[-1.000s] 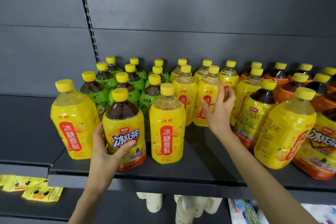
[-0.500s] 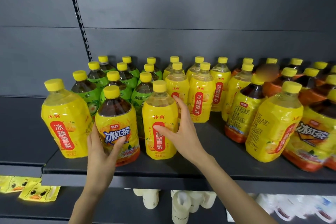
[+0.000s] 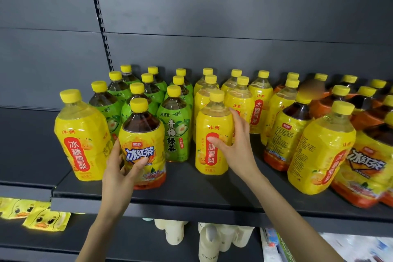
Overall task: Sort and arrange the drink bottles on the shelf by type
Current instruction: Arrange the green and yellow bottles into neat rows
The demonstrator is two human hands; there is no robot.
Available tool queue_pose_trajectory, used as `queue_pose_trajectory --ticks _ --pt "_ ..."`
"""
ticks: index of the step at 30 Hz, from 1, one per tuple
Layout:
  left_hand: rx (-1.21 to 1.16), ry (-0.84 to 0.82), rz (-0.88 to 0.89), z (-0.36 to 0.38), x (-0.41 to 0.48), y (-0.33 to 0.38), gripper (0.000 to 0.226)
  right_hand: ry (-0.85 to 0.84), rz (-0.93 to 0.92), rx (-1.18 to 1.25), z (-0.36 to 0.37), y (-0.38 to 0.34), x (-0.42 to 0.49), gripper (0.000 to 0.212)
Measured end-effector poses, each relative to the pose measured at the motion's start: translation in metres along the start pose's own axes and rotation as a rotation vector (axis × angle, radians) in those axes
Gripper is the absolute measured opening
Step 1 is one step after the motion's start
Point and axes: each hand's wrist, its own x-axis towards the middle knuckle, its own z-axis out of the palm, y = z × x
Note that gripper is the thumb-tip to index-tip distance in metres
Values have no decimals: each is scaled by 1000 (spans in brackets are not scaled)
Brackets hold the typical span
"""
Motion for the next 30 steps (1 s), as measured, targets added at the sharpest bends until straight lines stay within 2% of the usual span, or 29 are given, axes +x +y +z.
queue_pose_trajectory --ticks 4,17,20,24,27,30 --pt "0 -68 -22 -5 6 -2 66 23 39 -50 6 3 15 89" --pt "11 -141 -11 7 11 -1 70 42 68 -54 26 2 35 86" --pt "58 -140 -16 5 10 0 66 36 74 -45 25 2 31 87" --pt "189 -148 -1 -5 13 -4 71 13 75 -45 21 0 27 85" --pt "288 -110 41 -12 10 0 62 -5 76 -45 15 2 21 78" --pt "384 20 196 -24 4 3 40 -11 100 -33 5 4 13 64"
